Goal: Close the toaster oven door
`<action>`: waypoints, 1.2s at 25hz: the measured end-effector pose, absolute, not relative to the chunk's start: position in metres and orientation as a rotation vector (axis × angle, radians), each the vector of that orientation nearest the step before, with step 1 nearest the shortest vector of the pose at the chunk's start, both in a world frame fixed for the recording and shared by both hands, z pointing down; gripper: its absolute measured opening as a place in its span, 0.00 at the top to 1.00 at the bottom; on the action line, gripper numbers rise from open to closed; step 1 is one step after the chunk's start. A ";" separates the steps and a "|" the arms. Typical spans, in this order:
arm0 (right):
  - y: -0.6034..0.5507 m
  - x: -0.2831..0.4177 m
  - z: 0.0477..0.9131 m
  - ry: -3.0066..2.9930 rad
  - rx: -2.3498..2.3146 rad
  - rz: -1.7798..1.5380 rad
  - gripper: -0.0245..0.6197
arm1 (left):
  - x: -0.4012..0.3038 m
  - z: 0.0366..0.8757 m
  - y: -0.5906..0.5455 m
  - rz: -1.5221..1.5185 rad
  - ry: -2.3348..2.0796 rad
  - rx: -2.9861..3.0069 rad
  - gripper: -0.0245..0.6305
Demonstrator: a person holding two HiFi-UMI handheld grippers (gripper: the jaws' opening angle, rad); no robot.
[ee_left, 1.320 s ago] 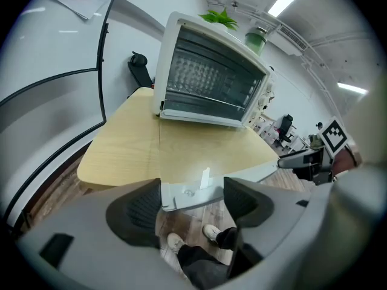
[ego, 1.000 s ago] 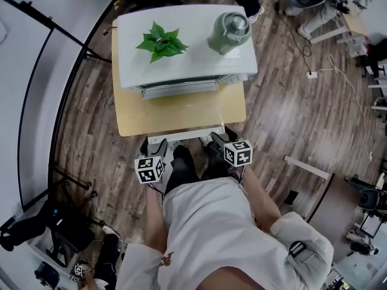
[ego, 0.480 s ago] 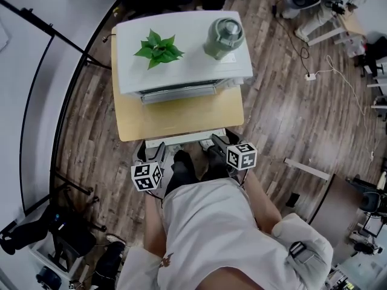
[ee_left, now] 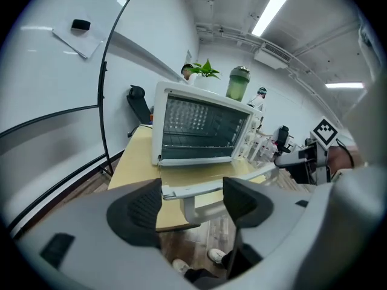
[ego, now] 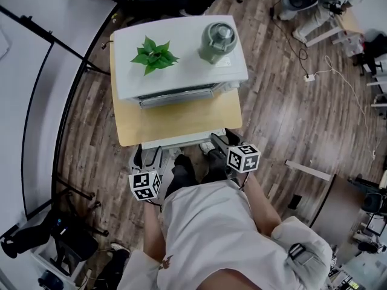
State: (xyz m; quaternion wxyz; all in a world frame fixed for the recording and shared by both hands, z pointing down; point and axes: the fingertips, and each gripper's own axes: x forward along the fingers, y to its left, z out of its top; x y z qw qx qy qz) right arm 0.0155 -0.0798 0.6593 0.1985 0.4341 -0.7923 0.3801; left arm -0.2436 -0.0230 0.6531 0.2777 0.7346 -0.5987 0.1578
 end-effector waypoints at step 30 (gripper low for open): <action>-0.124 0.010 0.599 -2.339 1.366 1.008 0.55 | -0.195 0.627 -0.039 0.762 -1.481 2.312 0.63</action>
